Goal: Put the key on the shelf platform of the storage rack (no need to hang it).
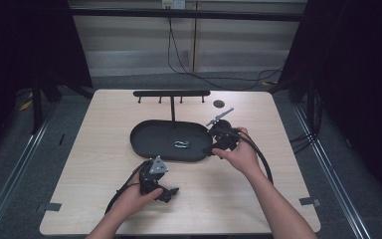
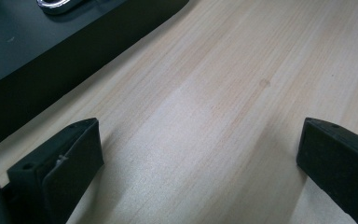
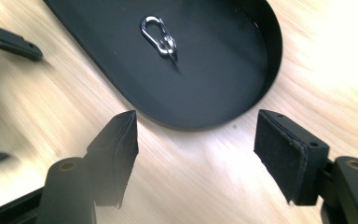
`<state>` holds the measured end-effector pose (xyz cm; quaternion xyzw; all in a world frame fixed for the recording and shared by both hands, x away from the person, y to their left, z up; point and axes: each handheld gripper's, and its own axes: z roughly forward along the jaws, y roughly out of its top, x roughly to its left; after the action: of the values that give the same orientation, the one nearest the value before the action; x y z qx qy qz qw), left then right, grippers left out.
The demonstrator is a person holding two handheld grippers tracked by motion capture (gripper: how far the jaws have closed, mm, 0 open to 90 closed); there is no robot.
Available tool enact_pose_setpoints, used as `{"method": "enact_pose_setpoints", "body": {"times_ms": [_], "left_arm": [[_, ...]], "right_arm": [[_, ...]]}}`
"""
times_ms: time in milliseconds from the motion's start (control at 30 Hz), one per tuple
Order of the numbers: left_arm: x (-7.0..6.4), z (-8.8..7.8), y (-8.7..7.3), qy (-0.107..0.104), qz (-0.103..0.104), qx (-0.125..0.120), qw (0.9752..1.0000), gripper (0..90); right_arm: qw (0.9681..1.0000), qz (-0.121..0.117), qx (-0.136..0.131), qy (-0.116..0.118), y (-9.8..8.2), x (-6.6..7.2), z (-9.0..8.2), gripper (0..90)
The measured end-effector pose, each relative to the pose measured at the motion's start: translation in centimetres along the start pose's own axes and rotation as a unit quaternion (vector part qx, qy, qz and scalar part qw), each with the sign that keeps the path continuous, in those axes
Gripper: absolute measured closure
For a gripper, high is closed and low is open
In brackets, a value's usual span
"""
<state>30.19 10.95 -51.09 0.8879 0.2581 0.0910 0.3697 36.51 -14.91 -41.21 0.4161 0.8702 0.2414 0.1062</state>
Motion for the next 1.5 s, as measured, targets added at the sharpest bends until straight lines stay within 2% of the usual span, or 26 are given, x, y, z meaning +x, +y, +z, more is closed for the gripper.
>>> {"method": "enact_pose_setpoints", "body": {"times_ms": [167, 767, 1033, 1233, 1500], "left_arm": [[0.0, 0.0, 0.0, 0.0, 0.003, 0.003, 1.0, 0.0], [0.0, 0.0, 0.0, 0.0, 0.003, 0.003, 1.0, 0.0], [0.0, 0.0, 0.0, 0.0, 0.003, 0.003, 1.0, 0.0], [0.0, 0.0, 0.0, 0.0, 0.003, 0.003, 1.0, 0.0], [0.0, 0.0, 0.0, 0.0, 0.002, 0.003, 1.0, 0.0]], "right_arm": [[1.0, 0.002, 0.006, 0.001, -0.9, -0.5, -0.4, 30.6], [0.9996, 0.023, -0.01, 0.01, -3.9, -1.5, -1.3, 29.6], [0.9998, 0.019, 0.004, -0.003, -5.0, -1.8, -1.6, 28.9], [0.9999, 0.015, 0.009, 0.0, -5.8, -2.0, -1.8, 28.3], [0.9994, 0.008, 0.031, 0.01, -6.9, -2.4, -1.8, 26.3]]}}
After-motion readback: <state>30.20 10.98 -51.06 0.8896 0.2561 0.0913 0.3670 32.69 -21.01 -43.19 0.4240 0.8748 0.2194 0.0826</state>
